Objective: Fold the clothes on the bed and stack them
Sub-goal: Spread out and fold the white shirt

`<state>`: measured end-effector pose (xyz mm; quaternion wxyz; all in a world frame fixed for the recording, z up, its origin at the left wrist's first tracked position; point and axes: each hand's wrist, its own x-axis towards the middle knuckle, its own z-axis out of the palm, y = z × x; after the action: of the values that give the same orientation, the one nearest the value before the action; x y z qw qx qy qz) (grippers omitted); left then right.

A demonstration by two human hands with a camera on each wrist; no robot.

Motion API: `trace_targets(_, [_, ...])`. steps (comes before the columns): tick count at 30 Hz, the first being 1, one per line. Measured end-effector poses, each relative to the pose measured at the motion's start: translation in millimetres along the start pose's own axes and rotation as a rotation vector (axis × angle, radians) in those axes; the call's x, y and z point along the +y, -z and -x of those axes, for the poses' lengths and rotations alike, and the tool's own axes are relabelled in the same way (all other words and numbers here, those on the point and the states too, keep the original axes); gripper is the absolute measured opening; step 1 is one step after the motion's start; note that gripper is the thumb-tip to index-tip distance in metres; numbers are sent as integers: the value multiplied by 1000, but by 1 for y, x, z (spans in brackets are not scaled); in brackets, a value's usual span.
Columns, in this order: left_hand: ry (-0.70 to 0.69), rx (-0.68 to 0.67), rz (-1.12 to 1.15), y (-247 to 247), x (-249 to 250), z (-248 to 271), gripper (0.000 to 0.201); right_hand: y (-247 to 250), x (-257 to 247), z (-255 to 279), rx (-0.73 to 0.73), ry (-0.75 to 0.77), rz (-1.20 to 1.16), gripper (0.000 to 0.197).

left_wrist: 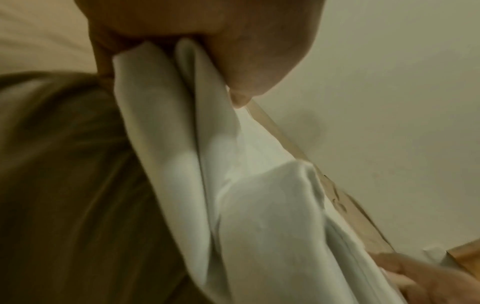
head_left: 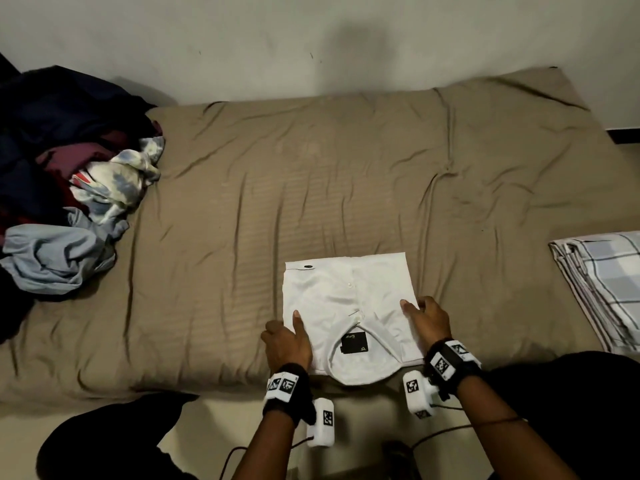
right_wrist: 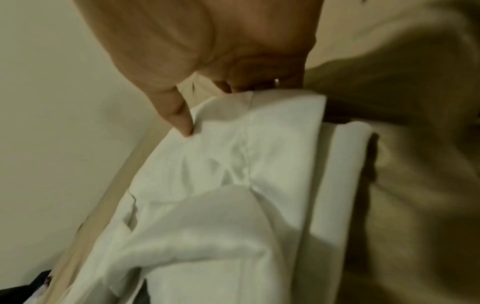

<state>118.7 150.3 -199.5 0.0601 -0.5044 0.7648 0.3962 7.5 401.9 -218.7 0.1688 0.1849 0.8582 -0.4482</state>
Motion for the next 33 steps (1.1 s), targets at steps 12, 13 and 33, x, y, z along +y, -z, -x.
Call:
trace_targets(12, [-221, -253, 231, 11, -14, -37, 48, -2, -7, -4, -374, -160, -575, 25])
trace_targets(13, [-195, -259, 270, 8, -17, -40, 54, -4, -5, -4, -375, -154, -568, 27])
trace_targets(33, [-329, -787, 717, -54, 175, 107, 33, 242, -6, 11, -101, -4, -836, 31])
